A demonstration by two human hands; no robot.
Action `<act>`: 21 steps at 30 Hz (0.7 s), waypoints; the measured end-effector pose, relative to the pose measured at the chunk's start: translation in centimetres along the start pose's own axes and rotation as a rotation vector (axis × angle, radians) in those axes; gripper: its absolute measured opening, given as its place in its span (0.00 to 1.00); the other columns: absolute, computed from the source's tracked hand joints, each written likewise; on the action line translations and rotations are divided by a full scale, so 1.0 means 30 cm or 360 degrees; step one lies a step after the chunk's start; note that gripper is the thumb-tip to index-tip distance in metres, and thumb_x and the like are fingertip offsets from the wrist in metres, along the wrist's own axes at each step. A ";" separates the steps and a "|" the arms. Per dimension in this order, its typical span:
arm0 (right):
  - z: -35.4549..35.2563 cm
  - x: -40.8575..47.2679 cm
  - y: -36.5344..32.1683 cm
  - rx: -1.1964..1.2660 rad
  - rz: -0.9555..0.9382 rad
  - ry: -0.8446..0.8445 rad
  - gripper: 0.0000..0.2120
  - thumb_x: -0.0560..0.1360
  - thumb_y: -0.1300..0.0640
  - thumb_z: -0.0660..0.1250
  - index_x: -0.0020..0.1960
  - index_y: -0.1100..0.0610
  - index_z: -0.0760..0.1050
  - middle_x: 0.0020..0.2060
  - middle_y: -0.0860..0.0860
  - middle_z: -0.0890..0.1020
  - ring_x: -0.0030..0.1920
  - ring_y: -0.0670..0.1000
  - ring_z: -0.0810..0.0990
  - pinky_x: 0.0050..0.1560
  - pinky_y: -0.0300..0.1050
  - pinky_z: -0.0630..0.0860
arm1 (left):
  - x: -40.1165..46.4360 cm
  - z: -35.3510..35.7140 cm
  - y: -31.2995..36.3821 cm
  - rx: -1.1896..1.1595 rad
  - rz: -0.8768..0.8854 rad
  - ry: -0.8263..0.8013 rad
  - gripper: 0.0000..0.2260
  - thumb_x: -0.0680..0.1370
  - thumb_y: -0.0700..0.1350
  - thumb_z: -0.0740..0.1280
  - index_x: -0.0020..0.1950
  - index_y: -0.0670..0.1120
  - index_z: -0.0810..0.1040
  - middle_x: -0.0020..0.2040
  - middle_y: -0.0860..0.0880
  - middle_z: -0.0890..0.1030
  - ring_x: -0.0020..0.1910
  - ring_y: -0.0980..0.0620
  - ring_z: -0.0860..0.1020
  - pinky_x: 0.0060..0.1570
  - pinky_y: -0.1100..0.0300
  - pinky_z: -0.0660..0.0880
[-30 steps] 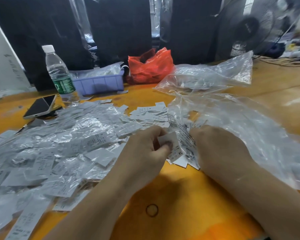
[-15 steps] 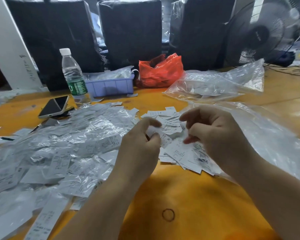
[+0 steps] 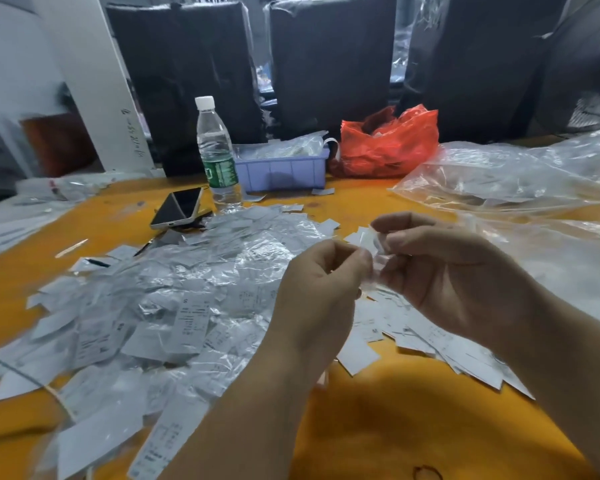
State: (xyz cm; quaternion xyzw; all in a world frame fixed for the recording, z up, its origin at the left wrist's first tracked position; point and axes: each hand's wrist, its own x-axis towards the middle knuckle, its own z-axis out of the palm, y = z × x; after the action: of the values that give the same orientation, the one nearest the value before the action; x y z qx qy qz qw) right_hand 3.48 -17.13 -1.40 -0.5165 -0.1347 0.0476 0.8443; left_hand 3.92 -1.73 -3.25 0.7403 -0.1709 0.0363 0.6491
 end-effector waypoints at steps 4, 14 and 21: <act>-0.019 0.006 0.011 -0.0190 0.0180 0.0142 0.18 0.60 0.67 0.76 0.49 0.63 0.78 0.32 0.55 0.79 0.30 0.50 0.78 0.36 0.44 0.81 | 0.003 -0.004 -0.005 -0.0011 0.0039 0.0021 0.07 0.77 0.48 0.69 0.40 0.49 0.80 0.34 0.51 0.79 0.34 0.57 0.74 0.35 0.61 0.73; -0.020 -0.026 -0.013 -0.0407 0.0208 0.0393 0.05 0.67 0.58 0.70 0.41 0.59 0.79 0.32 0.53 0.79 0.28 0.49 0.75 0.27 0.42 0.75 | 0.003 0.010 0.000 -0.0139 -0.0143 0.0056 0.08 0.79 0.45 0.64 0.45 0.46 0.81 0.36 0.52 0.81 0.35 0.56 0.77 0.35 0.60 0.75; -0.019 -0.033 -0.007 -0.0370 0.0030 0.0582 0.01 0.76 0.63 0.65 0.46 0.60 0.74 0.31 0.57 0.82 0.23 0.48 0.73 0.22 0.40 0.72 | 0.005 0.006 0.002 -0.0234 -0.0135 0.0171 0.11 0.78 0.38 0.67 0.55 0.53 0.76 0.43 0.49 0.82 0.32 0.60 0.78 0.31 0.67 0.75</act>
State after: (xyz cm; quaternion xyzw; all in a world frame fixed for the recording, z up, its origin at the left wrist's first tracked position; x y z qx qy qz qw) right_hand 2.69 -17.95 -1.64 -0.6118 0.0210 -0.0548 0.7889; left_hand 4.02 -1.95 -3.17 0.6943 -0.1065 0.0358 0.7109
